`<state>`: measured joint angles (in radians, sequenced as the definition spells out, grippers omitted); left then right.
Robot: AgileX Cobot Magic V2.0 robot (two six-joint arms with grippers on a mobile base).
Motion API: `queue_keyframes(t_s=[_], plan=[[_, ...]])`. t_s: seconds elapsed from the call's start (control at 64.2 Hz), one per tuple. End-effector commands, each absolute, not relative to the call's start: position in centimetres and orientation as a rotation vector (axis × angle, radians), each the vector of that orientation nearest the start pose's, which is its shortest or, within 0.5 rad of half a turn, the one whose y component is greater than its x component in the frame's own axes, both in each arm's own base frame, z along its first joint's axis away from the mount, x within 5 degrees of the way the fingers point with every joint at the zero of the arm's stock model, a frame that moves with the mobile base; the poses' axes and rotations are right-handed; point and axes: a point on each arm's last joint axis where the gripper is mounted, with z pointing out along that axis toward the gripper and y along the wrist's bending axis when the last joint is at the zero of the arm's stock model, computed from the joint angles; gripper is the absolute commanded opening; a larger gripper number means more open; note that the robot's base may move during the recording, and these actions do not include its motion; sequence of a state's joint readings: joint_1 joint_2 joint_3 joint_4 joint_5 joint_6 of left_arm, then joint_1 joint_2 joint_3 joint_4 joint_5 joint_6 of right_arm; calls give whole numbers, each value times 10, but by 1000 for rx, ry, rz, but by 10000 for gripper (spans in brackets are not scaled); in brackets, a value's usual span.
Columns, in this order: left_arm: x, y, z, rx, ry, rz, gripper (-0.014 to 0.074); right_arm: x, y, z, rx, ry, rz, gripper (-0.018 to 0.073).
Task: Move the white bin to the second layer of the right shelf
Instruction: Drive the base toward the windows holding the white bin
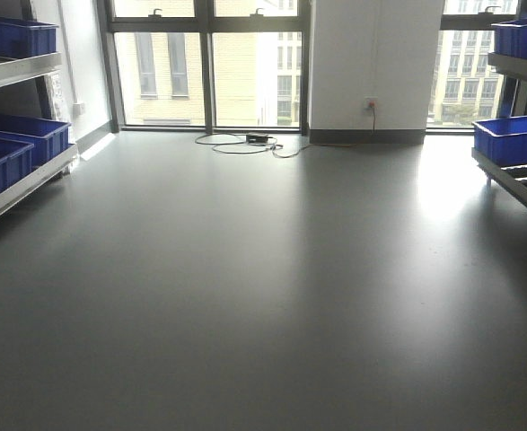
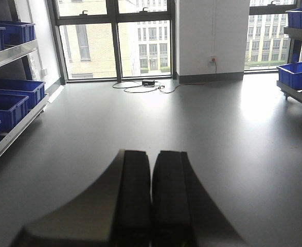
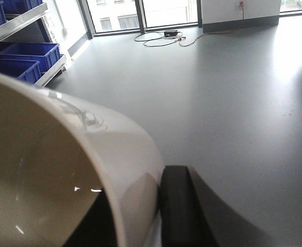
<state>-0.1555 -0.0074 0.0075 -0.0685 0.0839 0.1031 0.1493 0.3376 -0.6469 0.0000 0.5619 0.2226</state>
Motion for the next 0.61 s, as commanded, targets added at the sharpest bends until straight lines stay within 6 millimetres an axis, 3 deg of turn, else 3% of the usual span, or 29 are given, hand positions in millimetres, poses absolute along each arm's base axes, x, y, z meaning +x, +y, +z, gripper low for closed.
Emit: queue_keyframes(t_s=[0.0, 0.592], plan=[[56, -9, 199, 139, 1501, -107, 85, 59, 8, 374, 58, 1617, 272, 57], [56, -9, 199, 139, 1501, -107, 85, 59, 8, 374, 58, 1617, 272, 57]])
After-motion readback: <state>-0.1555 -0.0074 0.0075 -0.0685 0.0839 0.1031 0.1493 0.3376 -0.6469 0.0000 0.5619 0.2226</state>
